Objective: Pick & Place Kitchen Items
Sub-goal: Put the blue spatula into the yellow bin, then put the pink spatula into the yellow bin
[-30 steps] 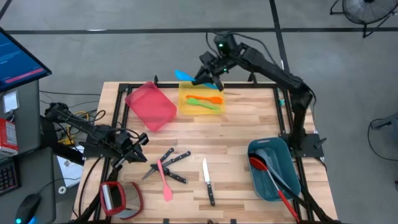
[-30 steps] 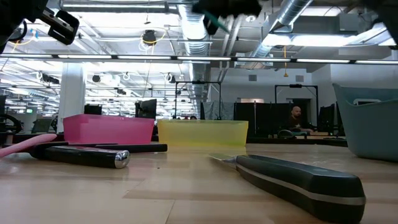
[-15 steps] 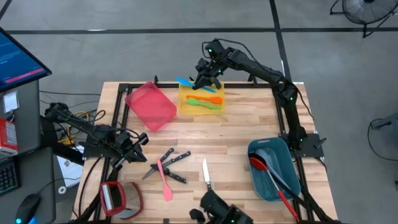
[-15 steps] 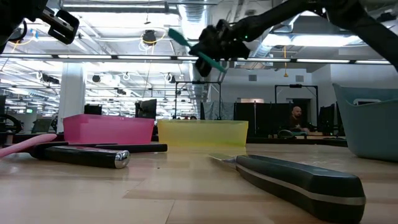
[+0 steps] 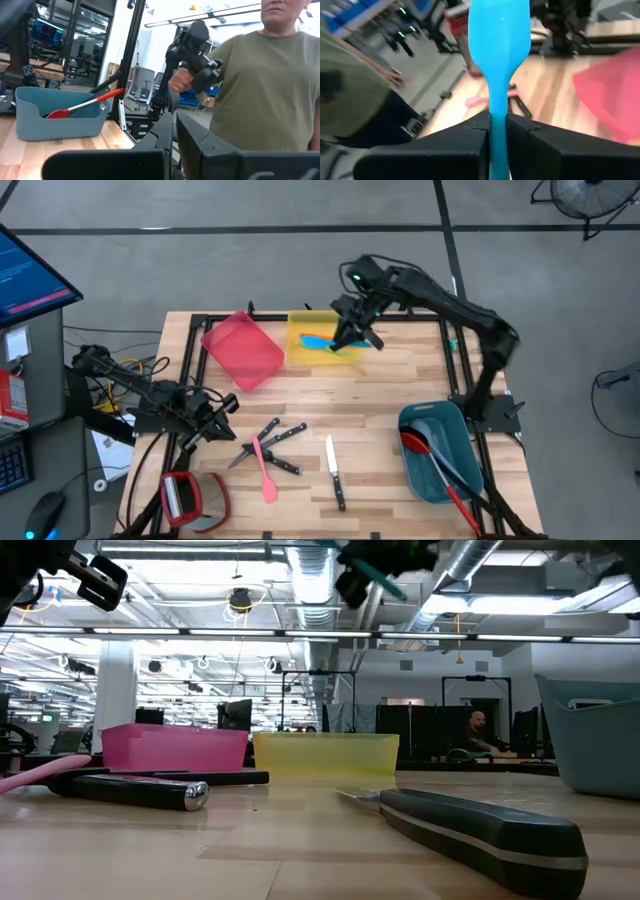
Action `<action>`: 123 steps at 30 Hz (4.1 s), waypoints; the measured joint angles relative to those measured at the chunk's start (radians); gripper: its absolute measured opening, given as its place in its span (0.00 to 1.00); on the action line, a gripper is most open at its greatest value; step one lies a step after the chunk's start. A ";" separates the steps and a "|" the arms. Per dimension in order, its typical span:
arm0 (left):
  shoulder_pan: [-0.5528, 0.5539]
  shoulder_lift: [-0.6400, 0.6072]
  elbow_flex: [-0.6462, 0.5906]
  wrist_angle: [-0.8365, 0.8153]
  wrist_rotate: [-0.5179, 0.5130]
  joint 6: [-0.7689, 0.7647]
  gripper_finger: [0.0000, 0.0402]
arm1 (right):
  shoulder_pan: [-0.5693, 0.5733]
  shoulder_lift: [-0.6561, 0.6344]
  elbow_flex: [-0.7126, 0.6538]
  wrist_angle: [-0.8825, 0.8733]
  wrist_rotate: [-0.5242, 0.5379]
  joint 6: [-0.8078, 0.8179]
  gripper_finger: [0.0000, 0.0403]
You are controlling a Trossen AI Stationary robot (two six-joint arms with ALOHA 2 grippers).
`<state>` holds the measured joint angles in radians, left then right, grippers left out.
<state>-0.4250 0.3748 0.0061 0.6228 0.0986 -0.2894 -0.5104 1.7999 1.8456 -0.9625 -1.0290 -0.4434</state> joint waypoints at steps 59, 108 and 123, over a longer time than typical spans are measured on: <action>0.000 0.000 0.000 0.007 0.000 0.000 0.02 | -0.002 0.139 -0.542 1.218 0.597 0.487 0.05; 0.000 0.000 0.000 0.007 0.000 0.000 0.02 | 0.006 0.211 -0.656 1.071 0.930 0.523 0.19; 0.000 0.000 0.000 0.007 0.000 0.000 0.02 | 0.023 0.028 -0.535 0.973 0.922 0.513 0.55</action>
<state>-0.4252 0.3752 0.0061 0.6296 0.0986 -0.2897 -0.4878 1.8276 1.3109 0.0104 -0.1068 0.0696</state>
